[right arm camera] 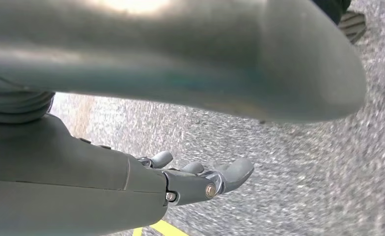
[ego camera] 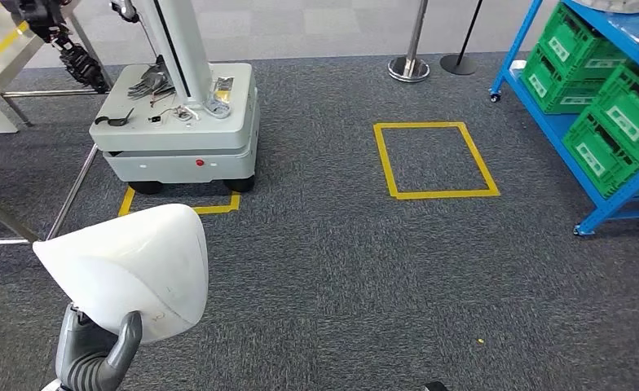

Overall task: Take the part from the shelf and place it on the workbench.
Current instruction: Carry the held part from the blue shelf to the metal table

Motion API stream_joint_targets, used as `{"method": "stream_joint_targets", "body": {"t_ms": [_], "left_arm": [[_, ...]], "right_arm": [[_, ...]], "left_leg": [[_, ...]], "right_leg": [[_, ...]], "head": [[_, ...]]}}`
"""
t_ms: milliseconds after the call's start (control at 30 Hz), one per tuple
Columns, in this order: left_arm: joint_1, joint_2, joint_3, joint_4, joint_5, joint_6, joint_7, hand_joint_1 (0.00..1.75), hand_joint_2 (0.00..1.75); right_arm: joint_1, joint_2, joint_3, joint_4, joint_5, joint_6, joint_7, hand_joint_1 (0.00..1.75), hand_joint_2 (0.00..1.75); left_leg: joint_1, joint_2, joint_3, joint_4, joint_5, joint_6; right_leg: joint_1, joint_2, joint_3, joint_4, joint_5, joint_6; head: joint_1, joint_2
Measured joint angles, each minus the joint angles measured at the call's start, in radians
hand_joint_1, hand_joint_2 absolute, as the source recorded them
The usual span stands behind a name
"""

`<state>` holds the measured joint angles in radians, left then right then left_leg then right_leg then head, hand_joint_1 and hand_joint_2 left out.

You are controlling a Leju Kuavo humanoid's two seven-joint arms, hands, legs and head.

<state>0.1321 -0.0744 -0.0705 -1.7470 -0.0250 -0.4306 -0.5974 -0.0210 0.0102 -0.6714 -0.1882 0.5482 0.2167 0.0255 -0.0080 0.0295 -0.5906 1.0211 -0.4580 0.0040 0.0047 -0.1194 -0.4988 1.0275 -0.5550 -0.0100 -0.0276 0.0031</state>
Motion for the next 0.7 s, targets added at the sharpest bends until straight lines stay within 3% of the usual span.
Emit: {"method": "stream_joint_targets", "body": {"t_ms": [33, 100, 167, 200, 233, 267, 333, 400, 467, 500, 533, 600, 633, 667, 700], "left_arm": [[0.005, 0.0, 0.001, -0.011, -0.008, 0.009, -0.001, 1.75, 1.75], [0.015, 0.0, 0.005, -0.035, -0.008, 0.016, -0.002, 1.75, 1.75], [0.024, 0.003, 0.013, -0.053, 0.011, -0.001, 0.002, 1.75, 1.75], [0.026, 0.006, 0.018, -0.058, 0.021, -0.015, 0.008, 1.75, 1.75], [0.026, 0.009, 0.022, -0.06, 0.029, -0.029, 0.014, 1.75, 1.75], [0.024, 0.011, 0.026, -0.061, 0.034, -0.038, 0.02, 1.75, 1.75], [0.019, 0.014, 0.03, -0.062, 0.039, -0.047, 0.028, 1.75, 1.75], [0.014, 0.017, 0.031, -0.064, 0.042, -0.053, 0.032, 1.75, 1.75], [0.011, 0.021, 0.031, -0.069, 0.043, -0.06, 0.041, 1.75, 1.75], [0.011, 0.024, 0.031, -0.073, 0.042, -0.063, 0.047, 1.75, 1.75], [0.011, 0.027, 0.031, -0.077, 0.042, -0.065, 0.053, 1.75, 1.75], [0.01, 0.036, 0.03, -0.083, 0.044, -0.07, 0.058, 1.75, 1.75], [0.01, 0.04, 0.029, -0.084, 0.047, -0.074, 0.057, 1.75, 1.75], [0.011, 0.044, 0.028, -0.084, 0.053, -0.079, 0.057, 1.75, 1.75], [0.012, 0.048, 0.026, -0.084, 0.061, -0.085, 0.057, 1.75, 1.75]], "right_arm": [[-0.001, 0.001, 0.0, 0.0, 0.005, 0.001, -0.007, 0.0, 0.0], [0.0, 0.003, 0.0, 0.0, 0.014, 0.003, -0.028, 0.0, 0.0], [0.001, 0.008, 0.0, 0.0, 0.018, 0.004, -0.067, 0.0, 0.0], [-0.001, 0.013, 0.0, 0.0, 0.019, 0.004, -0.091, 0.0, 0.0], [-0.004, 0.018, 0.0, 0.0, 0.02, 0.003, -0.112, 0.0, 0.0], [-0.008, 0.023, 0.0, 0.0, 0.021, 0.003, -0.127, 0.0, 0.0], [-0.018, 0.033, 0.0, 0.0, 0.025, 0.004, -0.142, 0.0, 0.0], [-0.028, 0.042, 0.0, 0.0, 0.035, 0.006, -0.147, 0.0, 0.0], [-0.037, 0.054, 0.001, 0.0, 0.052, 0.008, -0.146, 0.0, 0.0], [-0.039, 0.059, 0.002, 0.0, 0.06, 0.007, -0.142, 0.0, 0.0], [-0.04, 0.064, 0.002, 0.0, 0.064, 0.007, -0.137, 0.0, 0.0], [-0.036, 0.071, 0.003, 0.0, 0.067, 0.006, -0.125, 0.0, 0.0], [-0.031, 0.074, 0.003, 0.0, 0.063, 0.006, -0.115, 0.0, 0.0], [-0.026, 0.076, 0.002, 0.0, 0.053, 0.006, -0.102, 0.0, 0.0], [-0.022, 0.079, -0.001, 0.0, 0.04, 0.006, -0.082, 0.0, 0.0]], "left_leg": [[0.003, -0.012, 0.001, -0.003, 0.003, 0.005], [0.006, -0.037, -0.001, -0.004, 0.007, 0.012], [0.005, -0.067, -0.006, -0.001, 0.009, 0.014], [0.005, -0.083, -0.008, 0.002, 0.009, 0.014], [0.005, -0.1, -0.01, 0.005, 0.01, 0.013], [0.006, -0.115, -0.011, 0.008, 0.01, 0.011], [0.005, -0.142, -0.014, 0.012, 0.012, 0.003], [0.005, -0.164, -0.02, 0.011, 0.017, -0.01], [0.008, -0.181, -0.028, 0.007, 0.024, -0.024], [0.007, -0.17, -0.033, 0.013, 0.02, -0.028], [0.006, -0.144, -0.045, 0.034, 0.004, -0.032], [0.004, -0.072, -0.09, 0.134, -0.06, -0.038], [0.006, -0.051, -0.119, 0.2, -0.095, -0.042], [0.008, -0.042, -0.141, 0.253, -0.117, -0.045], [0.01, -0.037, -0.149, 0.277, -0.121, -0.048]], "right_leg": [[-0.003, 0.03, -0.011, 0.026, -0.017, 0.006], [-0.008, 0.097, -0.067, 0.141, -0.075, 0.014], [-0.009, 0.113, -0.133, 0.258, -0.111, 0.015], [-0.01, 0.115, -0.145, 0.271, -0.101, 0.014], [-0.01, 0.119, -0.139, 0.245, -0.072, 0.013], [-0.011, 0.128, -0.115, 0.184, -0.032, 0.01], [-0.013, 0.167, -0.063, 0.059, 0.022, 0.007], [-0.011, 0.184, -0.046, 0.011, 0.032, 0.002], [-0.008, 0.16, -0.045, 0.005, 0.039, -0.01], [-0.009, 0.148, -0.043, 0.001, 0.043, -0.018], [-0.01, 0.134, -0.042, -0.004, 0.047, -0.026], [-0.01, 0.107, -0.043, -0.009, 0.051, -0.035], [-0.008, 0.092, -0.044, -0.009, 0.051, -0.037], [-0.008, 0.076, -0.045, -0.008, 0.05, -0.038], [-0.008, 0.059, -0.045, -0.007, 0.049, -0.037]], "head": [[0.001, 0.0], [0.004, 0.0], [0.005, 0.0], [0.005, 0.0], [0.005, 0.0], [0.005, 0.0], [0.005, 0.0], [0.005, 0.0], [0.005, 0.0], [0.005, 0.0], [0.004, 0.0], [0.001, 0.0], [0.0, 0.0], [0.0, 0.0], [0.0, 0.0]]}}
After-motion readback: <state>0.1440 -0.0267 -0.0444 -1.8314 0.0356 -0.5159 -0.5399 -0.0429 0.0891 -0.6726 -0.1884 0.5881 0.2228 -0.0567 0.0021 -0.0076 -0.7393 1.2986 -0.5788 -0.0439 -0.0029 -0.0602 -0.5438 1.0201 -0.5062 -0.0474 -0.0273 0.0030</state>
